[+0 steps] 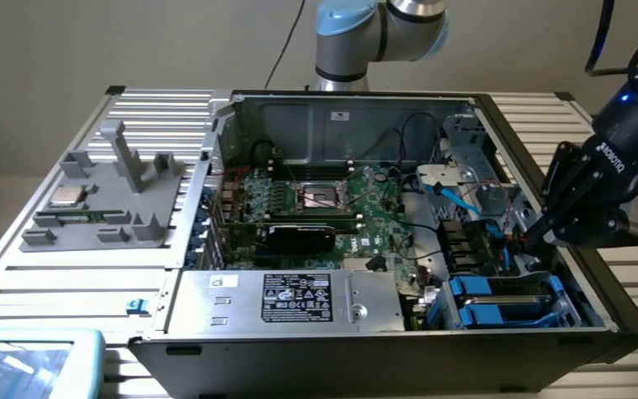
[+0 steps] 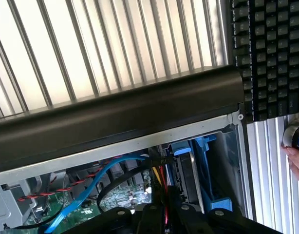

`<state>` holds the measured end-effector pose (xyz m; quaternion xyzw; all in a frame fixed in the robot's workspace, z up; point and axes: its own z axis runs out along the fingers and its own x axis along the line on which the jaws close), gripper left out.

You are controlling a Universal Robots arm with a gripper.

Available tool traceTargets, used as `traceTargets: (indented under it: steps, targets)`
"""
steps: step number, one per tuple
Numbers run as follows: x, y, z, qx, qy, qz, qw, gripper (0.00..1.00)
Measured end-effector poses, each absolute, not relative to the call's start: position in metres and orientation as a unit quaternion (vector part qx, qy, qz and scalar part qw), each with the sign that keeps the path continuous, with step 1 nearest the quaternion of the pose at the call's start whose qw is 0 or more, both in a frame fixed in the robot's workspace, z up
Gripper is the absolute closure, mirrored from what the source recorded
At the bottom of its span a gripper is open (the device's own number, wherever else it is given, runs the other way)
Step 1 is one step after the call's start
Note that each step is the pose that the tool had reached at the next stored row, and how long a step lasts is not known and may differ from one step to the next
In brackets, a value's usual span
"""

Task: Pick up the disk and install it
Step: 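Insert the first disk wire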

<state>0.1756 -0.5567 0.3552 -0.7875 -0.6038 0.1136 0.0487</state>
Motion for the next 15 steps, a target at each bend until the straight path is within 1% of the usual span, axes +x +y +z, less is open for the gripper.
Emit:
traceTargets:
  steps: [4, 9, 15]
  targets:
    - [0.1715, -0.5563, 0.3571, -0.789, -0.603, 0.117, 0.034, 0.85]
    - [0.1666, -0.5563, 0.3572, -0.79, -0.599, 0.129, 0.01, 0.85]
    - [0.1652, -0.5562, 0.3572, -0.791, -0.597, 0.129, 0.01, 0.85]
